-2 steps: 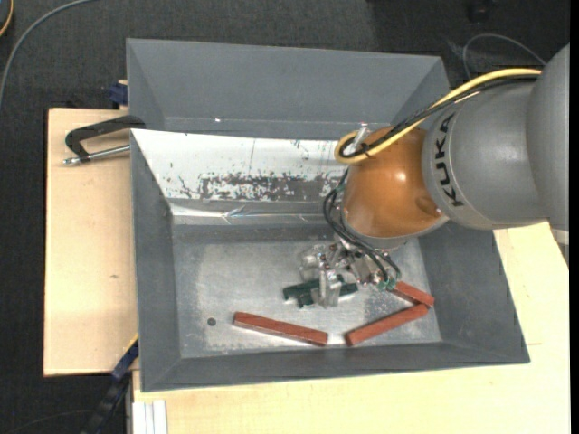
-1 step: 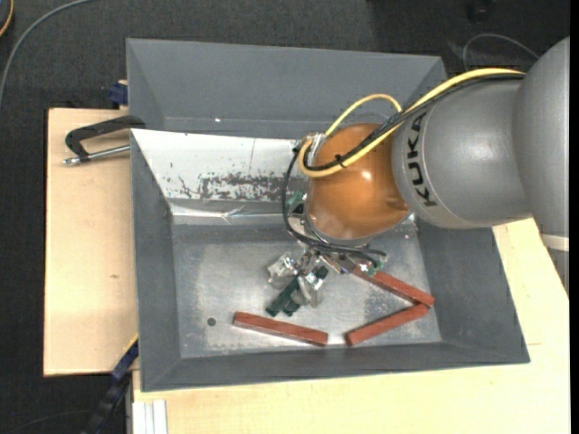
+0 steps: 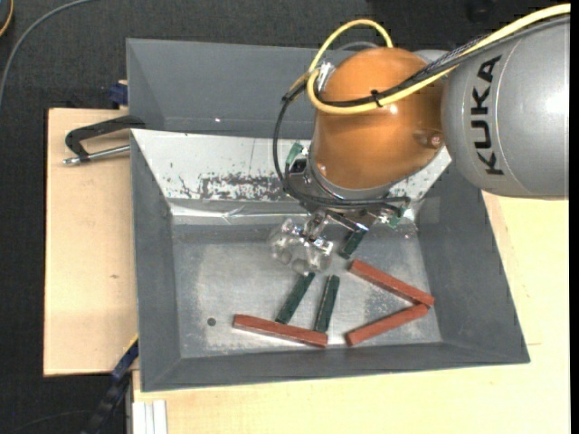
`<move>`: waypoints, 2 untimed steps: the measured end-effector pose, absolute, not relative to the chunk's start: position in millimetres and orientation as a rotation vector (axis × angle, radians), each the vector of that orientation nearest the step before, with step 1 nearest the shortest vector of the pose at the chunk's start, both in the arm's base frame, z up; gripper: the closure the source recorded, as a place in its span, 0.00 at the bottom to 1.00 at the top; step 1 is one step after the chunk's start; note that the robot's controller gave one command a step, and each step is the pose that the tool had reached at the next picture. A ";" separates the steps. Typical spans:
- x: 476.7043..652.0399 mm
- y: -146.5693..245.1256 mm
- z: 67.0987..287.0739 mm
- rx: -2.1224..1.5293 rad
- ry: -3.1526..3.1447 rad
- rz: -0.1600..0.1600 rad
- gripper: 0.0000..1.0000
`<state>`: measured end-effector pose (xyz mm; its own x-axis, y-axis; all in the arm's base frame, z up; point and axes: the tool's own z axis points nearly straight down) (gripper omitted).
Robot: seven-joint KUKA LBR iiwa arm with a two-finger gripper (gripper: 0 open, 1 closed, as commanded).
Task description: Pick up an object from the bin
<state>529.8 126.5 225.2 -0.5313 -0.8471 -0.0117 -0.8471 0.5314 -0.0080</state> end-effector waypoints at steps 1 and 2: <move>528.6 125.3 221.3 -1.515 2.745 0.002 0.00; 514.2 101.1 67.4 -1.837 2.553 0.005 0.00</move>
Offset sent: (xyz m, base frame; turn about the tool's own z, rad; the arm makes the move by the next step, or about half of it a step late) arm 0.0000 0.0000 0.0000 0.0000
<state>514.2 101.1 67.4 -0.3177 -0.9482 0.0013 -0.9482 0.3177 0.0049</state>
